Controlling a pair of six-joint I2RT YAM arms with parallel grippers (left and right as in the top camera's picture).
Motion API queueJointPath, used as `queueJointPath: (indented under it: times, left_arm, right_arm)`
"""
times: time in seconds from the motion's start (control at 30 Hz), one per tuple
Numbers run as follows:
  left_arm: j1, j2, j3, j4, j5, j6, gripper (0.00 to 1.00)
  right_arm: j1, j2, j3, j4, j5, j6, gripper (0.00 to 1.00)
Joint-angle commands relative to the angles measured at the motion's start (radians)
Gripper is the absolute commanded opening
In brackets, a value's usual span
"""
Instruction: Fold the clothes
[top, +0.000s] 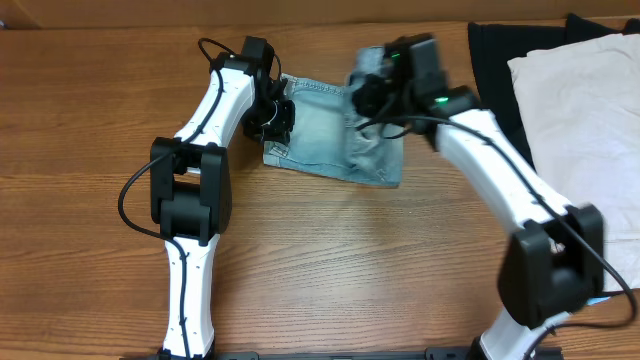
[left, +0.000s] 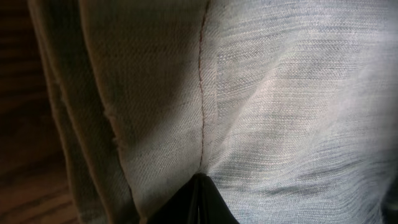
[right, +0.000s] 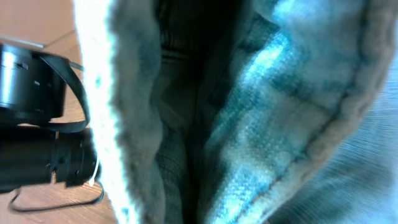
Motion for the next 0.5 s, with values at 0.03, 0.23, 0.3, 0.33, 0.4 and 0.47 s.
queueJointPath:
  times: [0.03,0.23,0.3,0.33,0.4,0.47]
  left_arm:
    - [-0.002,0.032,-0.039,0.008,-0.058,-0.01,0.06]
    - [-0.002,0.032,-0.039,0.011,-0.055,-0.018,0.07]
    - [-0.002,0.032,-0.039,0.011,-0.056,-0.018,0.14]
    - [-0.002,0.032,-0.039,0.011,-0.057,-0.018,0.23]
    - [0.0,0.032,-0.039,0.011,-0.067,-0.018,0.46]
    - [0.02,0.03,-0.021,-0.009,-0.063,-0.025,0.7]
  right_arm:
    - [0.076,0.071,0.04,0.134,0.005,0.088,0.04]
    - [0.155,0.123,0.04,0.224,0.035,0.11,0.04]
    - [0.161,0.123,0.04,0.224,0.056,0.109,0.24]
    - [0.16,0.123,0.04,0.225,0.055,0.109,0.5]
    - [0.16,0.123,0.04,0.224,0.055,0.109,0.87]
    - [0.157,0.123,0.04,0.222,0.054,0.109,1.0]
